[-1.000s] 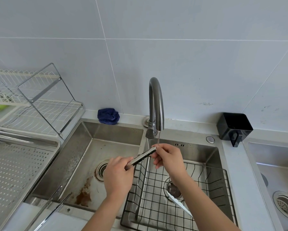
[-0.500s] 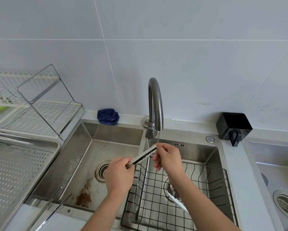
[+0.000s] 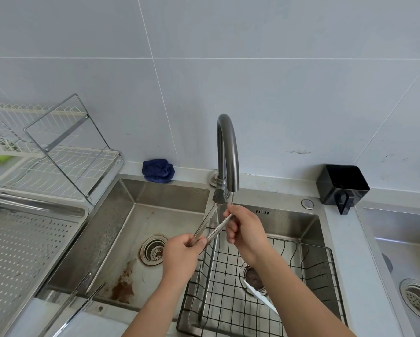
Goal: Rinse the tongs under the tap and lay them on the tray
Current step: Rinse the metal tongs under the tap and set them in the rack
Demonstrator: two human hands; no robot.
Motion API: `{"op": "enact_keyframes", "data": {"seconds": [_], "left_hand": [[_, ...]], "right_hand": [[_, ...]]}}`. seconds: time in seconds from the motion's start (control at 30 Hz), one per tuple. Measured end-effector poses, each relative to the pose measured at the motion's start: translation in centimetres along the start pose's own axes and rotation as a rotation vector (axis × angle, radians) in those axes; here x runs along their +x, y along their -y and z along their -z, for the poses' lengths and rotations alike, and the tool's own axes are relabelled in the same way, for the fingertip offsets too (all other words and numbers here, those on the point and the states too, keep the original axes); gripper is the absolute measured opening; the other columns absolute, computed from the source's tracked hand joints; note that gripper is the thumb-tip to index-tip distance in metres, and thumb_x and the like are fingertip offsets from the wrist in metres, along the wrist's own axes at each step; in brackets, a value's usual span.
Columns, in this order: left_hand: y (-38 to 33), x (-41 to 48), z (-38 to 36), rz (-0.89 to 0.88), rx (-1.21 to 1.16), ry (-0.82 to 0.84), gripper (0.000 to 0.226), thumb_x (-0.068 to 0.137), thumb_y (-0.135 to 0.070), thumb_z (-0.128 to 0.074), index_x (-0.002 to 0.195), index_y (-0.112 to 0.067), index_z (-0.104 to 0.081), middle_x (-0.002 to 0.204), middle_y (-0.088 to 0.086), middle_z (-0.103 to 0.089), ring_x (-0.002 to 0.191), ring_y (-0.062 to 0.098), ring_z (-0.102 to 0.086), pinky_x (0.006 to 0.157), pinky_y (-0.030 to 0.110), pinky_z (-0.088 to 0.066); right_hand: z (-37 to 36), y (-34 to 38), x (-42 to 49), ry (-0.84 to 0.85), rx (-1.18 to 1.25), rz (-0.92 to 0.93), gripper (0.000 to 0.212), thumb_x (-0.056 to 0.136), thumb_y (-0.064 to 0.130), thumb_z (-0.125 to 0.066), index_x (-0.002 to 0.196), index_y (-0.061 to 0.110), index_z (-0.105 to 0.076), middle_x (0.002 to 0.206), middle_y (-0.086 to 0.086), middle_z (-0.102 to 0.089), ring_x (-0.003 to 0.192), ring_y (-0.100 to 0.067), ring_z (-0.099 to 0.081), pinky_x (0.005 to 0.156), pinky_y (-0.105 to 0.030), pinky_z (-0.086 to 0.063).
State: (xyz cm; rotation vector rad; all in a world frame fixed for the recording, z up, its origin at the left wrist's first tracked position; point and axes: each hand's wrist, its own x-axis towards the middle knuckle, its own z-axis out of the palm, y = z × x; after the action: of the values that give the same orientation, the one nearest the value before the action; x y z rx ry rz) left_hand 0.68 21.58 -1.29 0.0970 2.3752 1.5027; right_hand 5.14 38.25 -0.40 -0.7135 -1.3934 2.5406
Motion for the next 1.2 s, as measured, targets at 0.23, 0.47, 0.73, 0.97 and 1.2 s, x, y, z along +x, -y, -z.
{"op": "enact_keyframes", "data": {"seconds": [0.23, 0.47, 0.73, 0.97, 1.2], "left_hand": [[-0.7, 0.2, -0.7, 0.014, -0.101, -0.064, 0.012, 0.085, -0.013, -0.078, 0.077, -0.021, -0.079, 0.076, 0.003, -0.078, 0.067, 0.013, -0.068, 0.056, 0.015, -0.052], [-0.1, -0.4, 0.0, -0.143, 0.254, -0.172, 0.042, 0.088, -0.025, -0.075, 0.057, -0.01, -0.05, 0.048, -0.007, -0.039, 0.048, 0.012, -0.034, 0.049, 0.031, -0.031], [0.6, -0.7, 0.1, -0.121, 0.166, -0.066, 0.038, 0.086, -0.022, -0.077, 0.055, -0.017, -0.056, 0.051, -0.007, -0.056, 0.051, 0.007, -0.046, 0.055, 0.019, -0.037], [-1.5, 0.8, -1.2, 0.2, -0.286, 0.242, 0.002, 0.089, -0.007, -0.074, 0.089, -0.008, -0.076, 0.078, 0.017, -0.077, 0.06, 0.018, -0.065, 0.052, 0.025, -0.048], [-3.0, 2.4, -4.0, 0.17, -0.335, 0.261, 0.024, 0.096, -0.025, -0.068, 0.087, -0.003, -0.072, 0.074, 0.017, -0.07, 0.055, 0.011, -0.063, 0.049, 0.021, -0.047]], "right_hand": [[0.1, 0.1, 0.1, 0.023, -0.075, 0.056, 0.024, 0.104, 0.022, -0.059, 0.117, 0.007, -0.073, 0.072, -0.004, -0.057, 0.055, -0.014, -0.048, 0.05, -0.028, -0.045], [-0.2, -0.4, -0.1, -0.109, -0.245, 0.137, 0.014, 0.1, 0.008, -0.062, 0.102, 0.01, -0.076, 0.075, -0.009, -0.067, 0.065, -0.018, -0.062, 0.059, -0.031, -0.058], [0.0, -0.6, -0.5, -0.117, -0.152, 0.106, 0.025, 0.103, 0.025, -0.06, 0.09, 0.01, -0.076, 0.077, -0.013, -0.069, 0.058, -0.017, -0.063, 0.053, -0.035, -0.057], [0.2, 0.6, -0.5, 0.049, -0.067, 0.07, 0.018, 0.102, 0.024, -0.06, 0.095, 0.009, -0.066, 0.081, -0.007, -0.065, 0.059, -0.013, -0.055, 0.055, -0.029, -0.052], [-0.1, 3.0, -0.6, 0.006, -0.366, 0.227, 0.023, 0.1, 0.022, -0.066, 0.081, 0.011, -0.065, 0.071, -0.008, -0.067, 0.056, -0.013, -0.057, 0.054, -0.028, -0.052]]}}
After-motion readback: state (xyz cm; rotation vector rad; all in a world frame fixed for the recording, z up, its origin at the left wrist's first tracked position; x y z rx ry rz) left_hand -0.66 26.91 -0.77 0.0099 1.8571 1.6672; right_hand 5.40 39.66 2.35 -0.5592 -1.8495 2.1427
